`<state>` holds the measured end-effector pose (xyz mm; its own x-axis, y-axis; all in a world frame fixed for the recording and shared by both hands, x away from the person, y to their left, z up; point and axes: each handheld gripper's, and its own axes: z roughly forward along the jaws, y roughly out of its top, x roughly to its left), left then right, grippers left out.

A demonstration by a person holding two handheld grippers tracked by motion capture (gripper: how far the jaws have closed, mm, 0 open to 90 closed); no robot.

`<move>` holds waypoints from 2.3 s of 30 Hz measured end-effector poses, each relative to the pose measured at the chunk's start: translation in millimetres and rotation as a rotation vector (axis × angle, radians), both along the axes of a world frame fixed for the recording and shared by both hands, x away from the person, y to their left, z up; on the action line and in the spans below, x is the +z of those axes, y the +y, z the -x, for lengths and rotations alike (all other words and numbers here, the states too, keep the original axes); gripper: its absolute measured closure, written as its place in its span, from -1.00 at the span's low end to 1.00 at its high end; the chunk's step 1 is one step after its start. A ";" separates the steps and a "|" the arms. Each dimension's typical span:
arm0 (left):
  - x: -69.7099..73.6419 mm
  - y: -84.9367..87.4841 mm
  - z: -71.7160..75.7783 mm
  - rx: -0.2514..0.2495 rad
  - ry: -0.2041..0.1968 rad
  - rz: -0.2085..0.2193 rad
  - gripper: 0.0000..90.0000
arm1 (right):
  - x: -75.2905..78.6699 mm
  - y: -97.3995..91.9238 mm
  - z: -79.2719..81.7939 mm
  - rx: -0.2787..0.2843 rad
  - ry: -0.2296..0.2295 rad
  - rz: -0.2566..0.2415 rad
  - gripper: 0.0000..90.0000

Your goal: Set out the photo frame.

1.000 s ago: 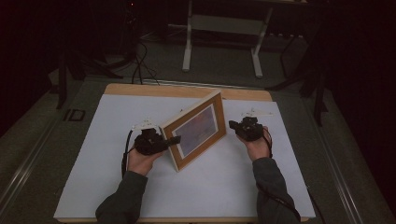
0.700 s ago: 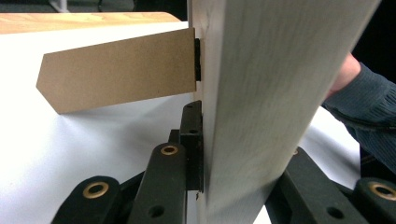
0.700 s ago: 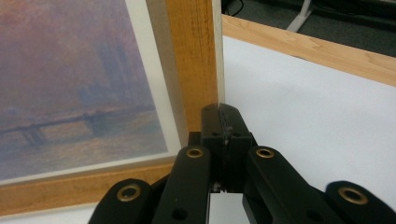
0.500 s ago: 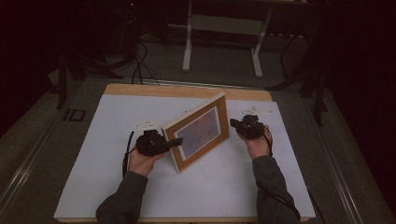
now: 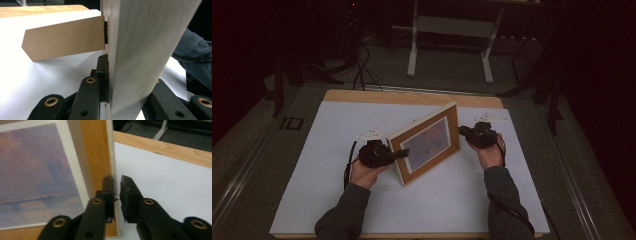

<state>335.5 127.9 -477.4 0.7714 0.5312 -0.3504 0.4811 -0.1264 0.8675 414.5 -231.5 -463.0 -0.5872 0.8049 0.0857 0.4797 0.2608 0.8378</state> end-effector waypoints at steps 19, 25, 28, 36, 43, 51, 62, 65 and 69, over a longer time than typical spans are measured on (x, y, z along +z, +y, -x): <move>-0.9 -0.1 -1.0 -0.019 0.002 0.008 0.69 | 13.6 -2.4 1.6 0.091 -0.027 0.007 0.41; -1.2 -0.5 -1.0 -0.026 0.005 0.012 0.69 | 16.5 -2.7 -0.8 0.105 -0.022 0.011 0.37; -1.2 -1.1 -0.9 -0.032 0.003 0.011 0.69 | 18.6 -1.6 -1.7 0.129 -0.025 0.011 0.33; -1.3 -2.5 -0.5 -0.044 0.001 0.013 0.69 | 26.7 1.4 -6.8 0.140 -0.028 0.009 0.16; -1.9 -2.2 -1.1 -0.047 -0.002 0.016 0.69 | 28.4 2.2 -17.5 0.177 0.007 -0.001 0.07; -2.3 -2.4 -1.8 -0.061 0.001 0.019 0.69 | 32.6 4.4 -19.5 0.220 0.001 0.006 0.10; -2.2 -4.2 -2.0 -0.108 -0.014 0.017 0.69 | 32.5 -9.0 -18.8 0.266 0.026 -0.053 0.05; -2.7 -3.9 -2.8 -0.120 -0.013 0.021 0.69 | 31.3 -8.6 -19.3 0.287 0.038 -0.041 -0.04; -4.0 -2.9 -3.8 -0.132 -0.019 0.030 0.68 | 29.2 -7.3 -21.6 0.307 0.058 -0.051 -0.10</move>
